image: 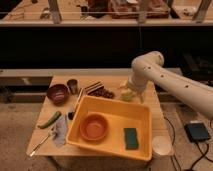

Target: Place grapes in purple bowl

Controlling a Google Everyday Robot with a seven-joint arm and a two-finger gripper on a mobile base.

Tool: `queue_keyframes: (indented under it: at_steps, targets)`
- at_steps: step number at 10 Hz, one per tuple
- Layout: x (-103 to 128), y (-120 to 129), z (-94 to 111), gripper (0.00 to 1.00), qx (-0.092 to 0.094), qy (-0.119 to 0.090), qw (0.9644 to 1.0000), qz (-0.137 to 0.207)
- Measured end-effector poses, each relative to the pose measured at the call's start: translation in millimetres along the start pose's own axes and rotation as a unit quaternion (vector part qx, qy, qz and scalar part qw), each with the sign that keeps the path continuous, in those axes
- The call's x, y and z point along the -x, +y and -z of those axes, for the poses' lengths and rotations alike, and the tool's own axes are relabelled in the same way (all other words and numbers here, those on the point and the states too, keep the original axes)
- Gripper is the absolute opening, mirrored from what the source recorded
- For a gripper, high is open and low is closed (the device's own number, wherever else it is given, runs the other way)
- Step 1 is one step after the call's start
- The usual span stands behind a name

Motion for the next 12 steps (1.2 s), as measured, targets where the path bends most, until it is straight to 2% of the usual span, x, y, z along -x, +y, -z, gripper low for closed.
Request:
queue_keyframes:
  at_steps: [8,9,12]
  targets:
    - [-1,0,0,0.8,0.001,0.0,1.0,-0.001]
    - [-4,0,0,0.8,0.005,0.001,1.0,-0.004]
    - [-27,-24,-11,0.8,0.018,0.012,0.9992,-0.035]
